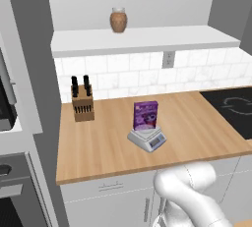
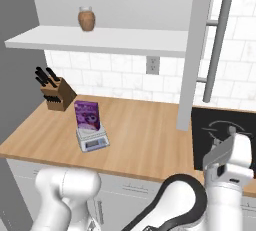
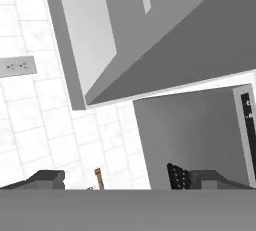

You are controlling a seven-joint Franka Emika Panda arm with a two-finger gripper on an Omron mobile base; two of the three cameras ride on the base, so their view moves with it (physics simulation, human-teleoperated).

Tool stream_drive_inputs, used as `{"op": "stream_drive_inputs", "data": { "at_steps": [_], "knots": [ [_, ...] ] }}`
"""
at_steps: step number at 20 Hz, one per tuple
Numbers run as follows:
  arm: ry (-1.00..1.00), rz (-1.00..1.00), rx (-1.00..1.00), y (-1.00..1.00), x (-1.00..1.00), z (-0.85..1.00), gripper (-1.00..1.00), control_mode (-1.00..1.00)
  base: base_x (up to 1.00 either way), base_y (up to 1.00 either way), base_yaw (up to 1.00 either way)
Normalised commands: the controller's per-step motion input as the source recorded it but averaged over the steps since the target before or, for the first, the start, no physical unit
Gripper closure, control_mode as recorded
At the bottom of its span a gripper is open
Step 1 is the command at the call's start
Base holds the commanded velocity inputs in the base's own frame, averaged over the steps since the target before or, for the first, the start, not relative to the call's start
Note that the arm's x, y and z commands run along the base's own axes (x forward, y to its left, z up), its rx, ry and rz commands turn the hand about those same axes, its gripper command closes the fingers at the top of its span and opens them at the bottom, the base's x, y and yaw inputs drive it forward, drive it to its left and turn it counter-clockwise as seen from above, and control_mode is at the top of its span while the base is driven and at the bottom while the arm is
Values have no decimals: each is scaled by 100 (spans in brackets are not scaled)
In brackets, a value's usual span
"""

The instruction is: Pick the cereal and place it on the digital scale for weighing, and close the cabinet.

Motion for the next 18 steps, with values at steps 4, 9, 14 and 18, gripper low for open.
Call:
{"op": "stream_drive_inputs", "data": {
  "at_steps": [4, 9, 14, 18],
  "knots": [
    [-10, 4, 10, -34, 55, 0, -100, -100, 0, 0, 0],
    [-10, 13, 12, -25, 35, 28, -100, -100, 0, 0, 0],
    [-12, 21, 14, -11, 35, 44, -100, -100, 0, 0, 0],
    [-9, 22, 8, 0, 12, 49, -100, -100, 0, 0, 0]
  ]
}}
